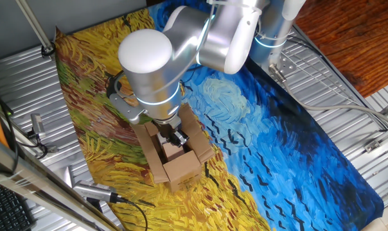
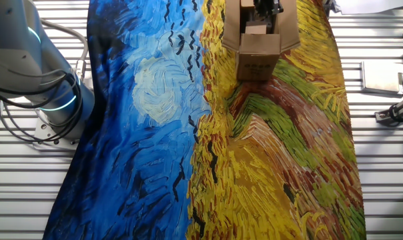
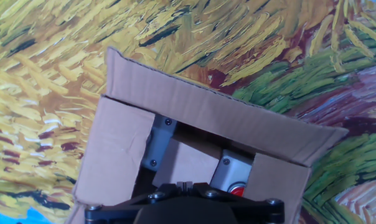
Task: Open a box
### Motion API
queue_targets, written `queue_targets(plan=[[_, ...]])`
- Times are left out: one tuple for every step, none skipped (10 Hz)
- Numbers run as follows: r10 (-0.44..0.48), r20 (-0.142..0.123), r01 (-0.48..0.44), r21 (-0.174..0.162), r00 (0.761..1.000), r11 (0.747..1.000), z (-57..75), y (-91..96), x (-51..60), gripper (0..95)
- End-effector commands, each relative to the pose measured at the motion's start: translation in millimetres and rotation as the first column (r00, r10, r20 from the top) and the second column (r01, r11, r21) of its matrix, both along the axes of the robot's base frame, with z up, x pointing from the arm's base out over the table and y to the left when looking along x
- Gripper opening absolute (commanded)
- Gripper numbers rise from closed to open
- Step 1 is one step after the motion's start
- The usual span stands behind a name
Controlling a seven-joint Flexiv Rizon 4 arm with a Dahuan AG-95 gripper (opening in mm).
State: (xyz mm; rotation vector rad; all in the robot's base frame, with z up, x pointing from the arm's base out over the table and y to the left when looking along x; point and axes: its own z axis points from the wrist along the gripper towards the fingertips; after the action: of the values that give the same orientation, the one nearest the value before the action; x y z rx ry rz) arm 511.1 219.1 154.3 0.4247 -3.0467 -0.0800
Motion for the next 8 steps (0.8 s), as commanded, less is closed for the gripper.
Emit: queue_targets(plan=[[-0.023, 0.001, 0.023, -0.003, 1.0, 1.0, -0.3, 0.2, 0.5, 0.0], [-0.019, -0.001, 0.019, -0.002, 1.0, 1.0, -0.3, 0.2, 0.5, 0.0], [-0.017, -0.001, 0.017, -0.002, 1.0, 1.0, -0.3, 0.2, 0.5, 0.0], [-0.015, -0.001, 0.015, -0.001, 1.0, 1.0, -0.3, -2.1, 0.0, 0.0], [-0.007, -0.001, 0.007, -0.001, 1.0, 1.0, -0.3, -7.5, -0.7, 0.0], [0.006, -0.001, -0.006, 0.003, 1.0, 1.0, -1.3, -15.3, -2.1, 0.0], [0.01, -0.001, -0.01, 0.001, 1.0, 1.0, -1.5, -19.5, -2.5, 0.0], [0.014, -0.002, -0.014, -0.004, 1.0, 1.0, -1.8, -23.4, -2.7, 0.0]])
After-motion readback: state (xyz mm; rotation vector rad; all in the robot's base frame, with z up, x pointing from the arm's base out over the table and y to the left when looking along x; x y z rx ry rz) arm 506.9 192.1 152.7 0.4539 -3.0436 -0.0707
